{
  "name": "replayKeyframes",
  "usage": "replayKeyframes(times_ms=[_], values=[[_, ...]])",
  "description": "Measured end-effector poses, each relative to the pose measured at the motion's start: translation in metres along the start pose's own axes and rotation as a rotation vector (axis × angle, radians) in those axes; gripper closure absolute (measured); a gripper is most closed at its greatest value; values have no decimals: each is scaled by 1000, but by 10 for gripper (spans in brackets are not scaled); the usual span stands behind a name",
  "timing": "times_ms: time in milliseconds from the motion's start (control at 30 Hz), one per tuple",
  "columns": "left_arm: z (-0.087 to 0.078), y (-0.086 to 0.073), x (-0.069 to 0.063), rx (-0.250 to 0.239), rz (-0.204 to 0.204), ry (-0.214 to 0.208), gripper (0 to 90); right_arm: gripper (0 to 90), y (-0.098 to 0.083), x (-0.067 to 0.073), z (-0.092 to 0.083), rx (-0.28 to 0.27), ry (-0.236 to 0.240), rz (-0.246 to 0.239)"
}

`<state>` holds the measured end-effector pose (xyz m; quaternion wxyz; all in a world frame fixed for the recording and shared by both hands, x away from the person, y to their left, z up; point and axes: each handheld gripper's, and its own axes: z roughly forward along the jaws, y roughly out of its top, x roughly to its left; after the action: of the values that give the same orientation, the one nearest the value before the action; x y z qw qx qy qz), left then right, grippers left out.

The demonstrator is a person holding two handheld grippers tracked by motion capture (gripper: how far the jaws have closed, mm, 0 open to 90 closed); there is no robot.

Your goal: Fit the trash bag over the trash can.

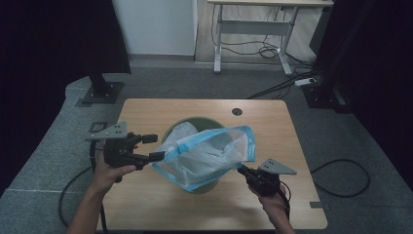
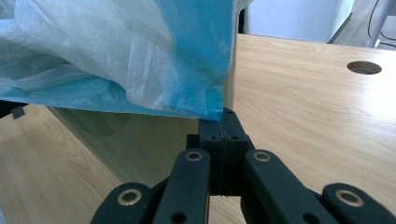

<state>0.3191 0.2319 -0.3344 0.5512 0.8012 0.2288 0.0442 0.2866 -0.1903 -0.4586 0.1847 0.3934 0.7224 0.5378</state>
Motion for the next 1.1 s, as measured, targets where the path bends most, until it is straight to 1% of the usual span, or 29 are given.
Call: replayKeyframes(times_ms=[100, 133, 167, 233, 267, 300, 333, 400, 433, 467, 500, 533, 567, 600, 633, 700, 733, 767, 800, 833, 867, 967, 1000, 1100], values=[[4, 0, 4, 4, -12, -2, 364, 891, 0, 2, 1, 7, -3, -13], [7, -1, 6, 3, -18, -13, 412, 891, 0, 3, 2, 6, -1, -14], [9, -2, 8, 7, -17, -27, 412, 891, 0, 3, 2, 6, -1, -14], [13, -3, 9, 18, -11, -24, 488, 891, 0, 3, 2, 4, -1, -12], [17, -5, 9, 35, -20, -27, 620, 891, 0, 2, 1, 1, -2, -10], [17, -5, 9, 35, -20, -27, 669, 891, 0, 2, 1, 1, -2, -10], [18, -5, 10, 42, -23, -24, 669, 891, -1, 1, 1, -1, -4, -8], [20, -6, 11, 42, -38, -30, 759, 890, -1, 0, 0, -3, -3, -6], [21, -7, 11, 36, -48, -25, 788, 889, -1, 0, -1, -6, 2, -5], [20, -7, 12, 30, -53, -15, 817, 870, -1, 1, -2, -9, 14, -11], [20, -8, 12, 25, -58, -15, 847, 806, -1, 2, -4, -17, 33, -20], [19, -10, 13, 7, -65, -10, 876, 672, -1, 6, -11, -29, 48, -46], [19, -10, 13, 7, -65, -10, 886, 672, -1, 6, -11, -29, 48, -46], [17, -11, 13, -13, -68, -1, 890, 615, 1, 8, -19, -41, 55, -66], [17, -11, 13, -13, -68, -1, 892, 615, 1, 8, -19, -41, 55, -66], [15, -12, 13, -28, -65, 4, 893, 536, 4, 10, -29, -59, 61, -74], [14, -14, 12, -39, -59, 16, 894, 471, 9, 10, -38, -79, 67, -75], [14, -14, 12, -39, -59, 16, 895, 471, 9, 10, -38, -79, 67, -75], [14, -14, 11, -40, -57, 19, 895, 442, 16, 10, -47, -103, 80, -66], [14, -15, 11, -38, -55, 27, 895, 442, 16, 10, -47, -103, 80, -66], [14, -16, 11, -38, -54, 33, 896, 422, 23, 9, -53, -120, 92, -68], [13, -17, 10, -43, -52, 38, 897, 410, 27, 9, -55, -122, 95, -68], [13, -17, 10, -43, -50, 37, 897, 396, 30, 8, -57, -132, 105, -54], [12, -17, 9, -45, -46, 43, 897, 380, 33, 5, -58, -136, 107, -42]])
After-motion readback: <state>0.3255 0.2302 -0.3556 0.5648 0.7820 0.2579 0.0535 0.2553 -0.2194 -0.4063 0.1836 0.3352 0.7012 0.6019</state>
